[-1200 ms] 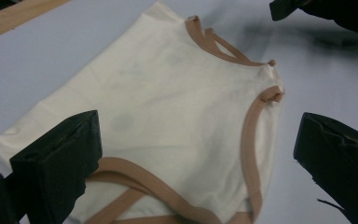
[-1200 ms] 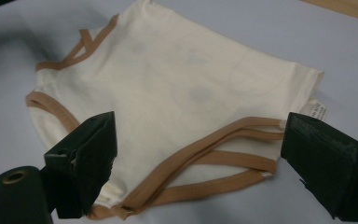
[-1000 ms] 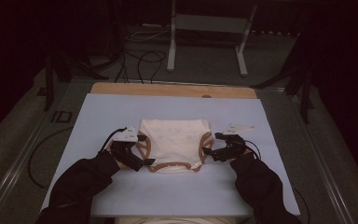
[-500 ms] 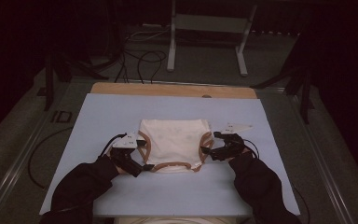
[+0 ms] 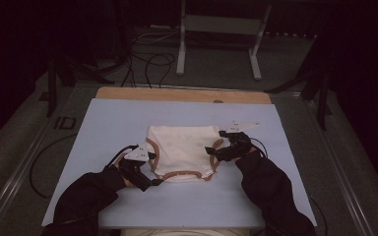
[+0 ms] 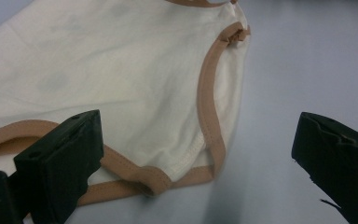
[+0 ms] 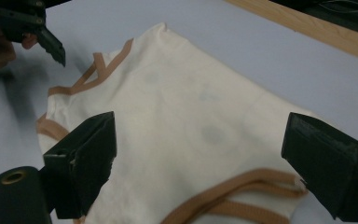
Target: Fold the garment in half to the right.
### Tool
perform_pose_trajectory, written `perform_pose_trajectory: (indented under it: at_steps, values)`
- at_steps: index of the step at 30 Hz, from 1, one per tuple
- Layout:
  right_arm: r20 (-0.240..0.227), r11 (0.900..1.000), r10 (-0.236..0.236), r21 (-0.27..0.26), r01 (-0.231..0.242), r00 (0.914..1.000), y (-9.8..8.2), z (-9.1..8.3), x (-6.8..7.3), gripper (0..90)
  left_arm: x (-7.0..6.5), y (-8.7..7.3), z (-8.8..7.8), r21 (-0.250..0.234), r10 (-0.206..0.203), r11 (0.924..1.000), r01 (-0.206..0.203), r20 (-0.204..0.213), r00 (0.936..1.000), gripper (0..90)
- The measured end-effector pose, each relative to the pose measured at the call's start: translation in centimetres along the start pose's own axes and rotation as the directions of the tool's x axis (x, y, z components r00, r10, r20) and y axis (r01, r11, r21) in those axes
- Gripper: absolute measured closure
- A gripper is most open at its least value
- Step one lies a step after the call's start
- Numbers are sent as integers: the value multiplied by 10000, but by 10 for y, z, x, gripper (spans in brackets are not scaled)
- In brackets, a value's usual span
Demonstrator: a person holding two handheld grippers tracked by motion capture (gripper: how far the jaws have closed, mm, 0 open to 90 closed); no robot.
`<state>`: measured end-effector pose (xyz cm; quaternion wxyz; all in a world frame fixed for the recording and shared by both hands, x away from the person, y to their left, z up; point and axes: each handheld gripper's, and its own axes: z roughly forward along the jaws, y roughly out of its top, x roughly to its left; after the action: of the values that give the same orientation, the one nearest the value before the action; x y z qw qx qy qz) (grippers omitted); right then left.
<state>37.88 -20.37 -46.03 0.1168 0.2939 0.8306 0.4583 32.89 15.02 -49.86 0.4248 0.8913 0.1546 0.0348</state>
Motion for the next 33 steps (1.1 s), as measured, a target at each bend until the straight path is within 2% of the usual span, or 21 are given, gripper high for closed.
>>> perform_pose_trajectory:
  at_steps: [11, 15, 18, 26, 33]
  values:
    - [-433, 9999, -110, 86, 113, 9990, 24, 25, 0, 104, -4, -1, 3, 300, 388, 9988, -390, 99, 9992, 35]
    - [-574, 9998, -137, 103, 143, 9983, 31, 34, 0, 104, -3, -1, 3, 326, 286, 9990, -293, 191, 9994, 52]
    - [-709, 9997, -162, 155, 173, 9974, 35, 42, 1, 104, -4, -1, 3, 405, 362, 9985, -372, 252, 9990, 60]
    - [-912, 9987, -218, 434, 258, 9956, 46, 69, 4, 104, -5, -2, 3, 445, 448, 9980, -457, 221, 9988, 62]
    - [-1081, 9968, -264, 722, 343, 9938, 54, 91, 6, 104, -5, -3, 5, 621, 728, 9954, -736, 143, 9972, 100]
